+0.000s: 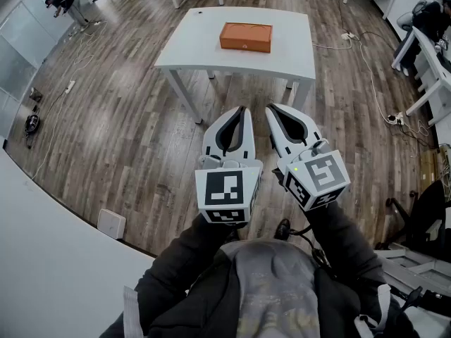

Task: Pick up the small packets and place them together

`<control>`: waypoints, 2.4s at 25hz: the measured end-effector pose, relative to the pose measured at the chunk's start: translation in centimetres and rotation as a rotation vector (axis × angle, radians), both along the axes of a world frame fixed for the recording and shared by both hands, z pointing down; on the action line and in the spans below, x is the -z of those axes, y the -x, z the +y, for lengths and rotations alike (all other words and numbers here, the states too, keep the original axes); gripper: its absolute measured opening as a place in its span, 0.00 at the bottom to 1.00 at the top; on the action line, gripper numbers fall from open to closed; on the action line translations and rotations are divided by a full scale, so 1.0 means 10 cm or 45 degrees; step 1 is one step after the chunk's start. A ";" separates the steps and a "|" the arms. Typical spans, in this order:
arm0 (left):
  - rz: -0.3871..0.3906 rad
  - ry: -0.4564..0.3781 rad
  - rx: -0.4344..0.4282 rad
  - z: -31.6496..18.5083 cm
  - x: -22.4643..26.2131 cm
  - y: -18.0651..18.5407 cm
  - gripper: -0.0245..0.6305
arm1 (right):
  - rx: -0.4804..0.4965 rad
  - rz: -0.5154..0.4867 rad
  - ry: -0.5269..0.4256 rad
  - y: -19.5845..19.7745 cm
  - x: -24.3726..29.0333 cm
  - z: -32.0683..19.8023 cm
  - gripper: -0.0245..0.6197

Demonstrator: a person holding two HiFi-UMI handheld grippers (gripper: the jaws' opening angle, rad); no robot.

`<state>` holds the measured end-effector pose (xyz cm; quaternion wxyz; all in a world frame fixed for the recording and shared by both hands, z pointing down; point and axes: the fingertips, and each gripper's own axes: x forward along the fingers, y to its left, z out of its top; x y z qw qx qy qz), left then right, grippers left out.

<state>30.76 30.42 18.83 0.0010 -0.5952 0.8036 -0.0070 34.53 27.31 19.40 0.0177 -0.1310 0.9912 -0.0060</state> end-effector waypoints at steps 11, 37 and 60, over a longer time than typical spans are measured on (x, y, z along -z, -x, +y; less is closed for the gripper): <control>0.023 -0.004 0.001 0.03 -0.05 0.07 0.04 | 0.004 -0.017 0.009 0.06 -0.01 0.02 0.05; 0.169 -0.002 -0.048 0.07 -0.49 0.99 0.04 | -0.081 0.001 -0.003 0.92 -0.22 -0.07 0.05; 0.130 0.085 0.065 -1.52 -0.58 1.59 0.04 | 0.023 0.059 0.081 1.62 -0.55 -1.63 0.05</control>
